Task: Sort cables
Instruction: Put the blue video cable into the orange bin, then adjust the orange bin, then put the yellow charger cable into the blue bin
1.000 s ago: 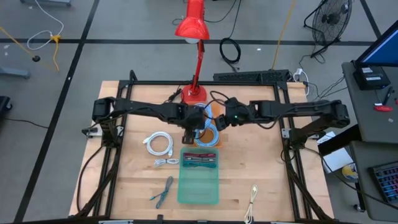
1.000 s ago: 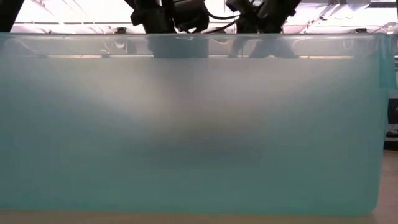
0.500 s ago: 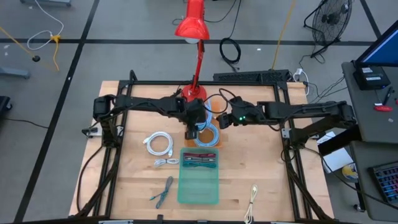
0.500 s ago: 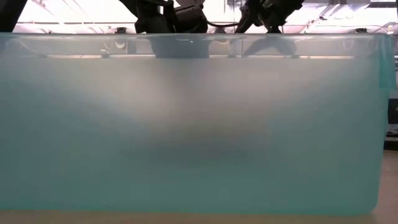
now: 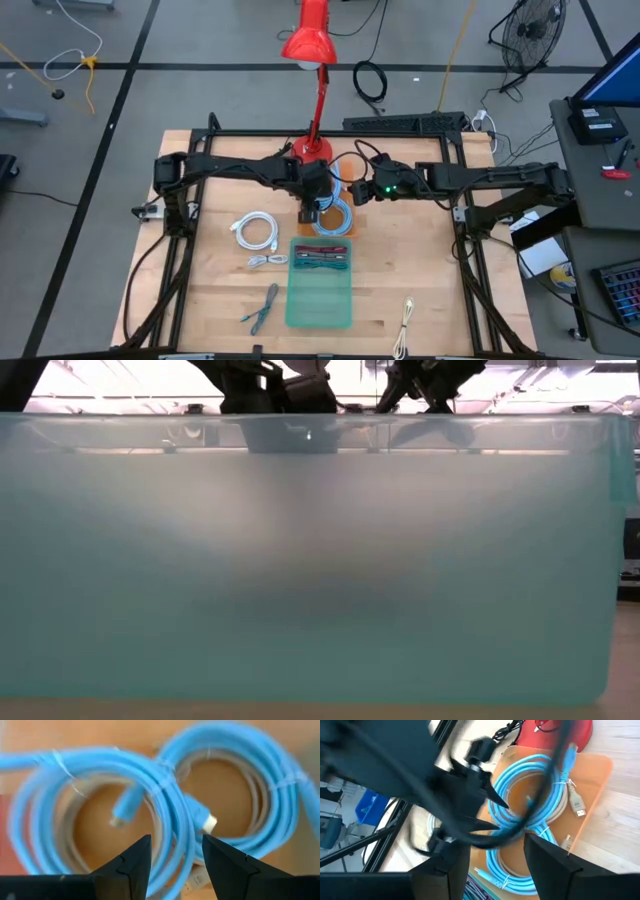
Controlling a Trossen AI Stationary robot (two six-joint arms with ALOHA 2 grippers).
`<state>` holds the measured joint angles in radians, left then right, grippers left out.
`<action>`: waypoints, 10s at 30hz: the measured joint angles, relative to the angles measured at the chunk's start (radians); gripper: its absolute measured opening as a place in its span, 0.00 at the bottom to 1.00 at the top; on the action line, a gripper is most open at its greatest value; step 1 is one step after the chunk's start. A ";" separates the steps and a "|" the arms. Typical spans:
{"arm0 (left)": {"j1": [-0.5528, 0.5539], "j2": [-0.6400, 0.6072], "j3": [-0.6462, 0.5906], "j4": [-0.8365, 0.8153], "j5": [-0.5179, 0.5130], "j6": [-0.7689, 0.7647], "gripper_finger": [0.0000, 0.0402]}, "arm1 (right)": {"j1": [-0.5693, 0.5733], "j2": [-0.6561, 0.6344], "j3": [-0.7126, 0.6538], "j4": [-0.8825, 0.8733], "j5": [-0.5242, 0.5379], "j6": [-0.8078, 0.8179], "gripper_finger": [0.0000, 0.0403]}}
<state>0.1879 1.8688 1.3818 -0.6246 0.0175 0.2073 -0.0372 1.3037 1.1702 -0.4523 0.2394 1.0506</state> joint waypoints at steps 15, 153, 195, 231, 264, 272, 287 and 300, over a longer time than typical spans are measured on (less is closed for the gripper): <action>-0.021 0.061 0.005 -0.013 -0.030 -0.035 0.31 | 0.013 0.000 0.000 0.019 0.000 -0.014 0.43; 0.058 -0.072 -0.086 0.244 0.363 -0.856 0.01 | 0.032 0.000 0.000 0.189 -0.004 -0.101 0.43; 0.217 -0.011 -0.240 0.464 0.360 -1.057 0.00 | 0.053 0.000 0.000 0.191 0.002 -0.090 0.43; 0.216 -0.317 -0.429 -0.114 -0.019 -0.777 0.00 | 0.052 0.000 0.000 0.186 -0.008 -0.102 0.43; 0.329 -0.316 -0.494 0.227 0.046 -0.685 0.00 | 0.059 0.000 0.000 0.193 -0.005 -0.086 0.43; 0.335 -0.316 -0.494 0.239 0.051 -0.664 0.00 | 0.059 0.000 0.000 0.193 -0.005 -0.086 0.43; 0.340 -0.316 -0.494 0.261 0.088 -0.677 0.00 | 0.066 0.000 0.000 0.192 -0.005 -0.086 0.43; 0.382 -0.600 -0.493 0.054 0.119 -0.689 0.00 | 0.079 0.000 0.000 0.192 -0.015 -0.093 0.43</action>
<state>0.5701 1.2693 0.8885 -0.5709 0.1363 -0.4813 0.0419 1.3037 1.1706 -0.2607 0.2247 0.9574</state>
